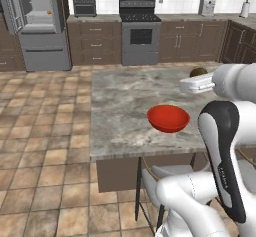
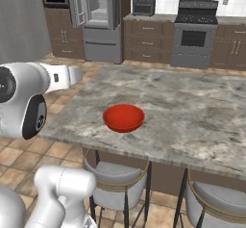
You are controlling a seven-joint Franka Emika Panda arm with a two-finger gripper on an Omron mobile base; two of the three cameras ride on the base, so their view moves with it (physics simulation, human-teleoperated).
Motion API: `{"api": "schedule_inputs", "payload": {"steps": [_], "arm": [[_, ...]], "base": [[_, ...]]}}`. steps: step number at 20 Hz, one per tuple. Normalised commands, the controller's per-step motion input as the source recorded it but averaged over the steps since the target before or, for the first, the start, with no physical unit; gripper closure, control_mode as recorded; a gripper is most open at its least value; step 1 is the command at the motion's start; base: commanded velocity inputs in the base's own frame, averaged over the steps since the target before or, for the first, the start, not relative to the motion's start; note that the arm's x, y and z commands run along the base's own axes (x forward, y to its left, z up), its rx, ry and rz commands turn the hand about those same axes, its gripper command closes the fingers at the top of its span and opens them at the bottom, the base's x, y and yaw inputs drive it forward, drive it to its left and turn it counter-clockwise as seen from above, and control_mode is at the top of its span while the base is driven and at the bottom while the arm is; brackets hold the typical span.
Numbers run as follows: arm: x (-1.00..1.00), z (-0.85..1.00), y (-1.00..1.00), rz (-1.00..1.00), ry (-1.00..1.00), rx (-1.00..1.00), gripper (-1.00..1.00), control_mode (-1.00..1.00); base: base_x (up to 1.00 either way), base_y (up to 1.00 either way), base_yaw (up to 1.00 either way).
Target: Retrieve the kiwi and orange from the fridge and place them into the bowl on the dining table.
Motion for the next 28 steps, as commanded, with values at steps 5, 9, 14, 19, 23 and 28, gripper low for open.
{"api": "schedule_inputs", "payload": {"steps": [5,9,14,19,23,28], "arm": [[0.30,-0.13,-0.37,-0.21,0.11,0.00,1.00,-1.00],[0.38,-0.08,-0.32,-0.09,0.33,0.00,1.00,-1.00],[0.20,-0.27,-0.28,-0.01,0.36,0.01,1.00,-1.00],[0.05,-0.50,-0.16,0.03,0.21,0.04,1.00,-1.00],[0.02,-0.55,-0.01,0.03,0.09,0.00,1.00,-1.00],[0.28,-0.52,0.00,0.00,0.00,0.00,1.00,-1.00]], "base": [[0.00,0.00,0.00],[0.00,0.00,0.00],[0.00,0.00,0.00],[0.00,0.00,0.00],[0.00,0.00,0.00],[0.00,0.00,0.00]]}}
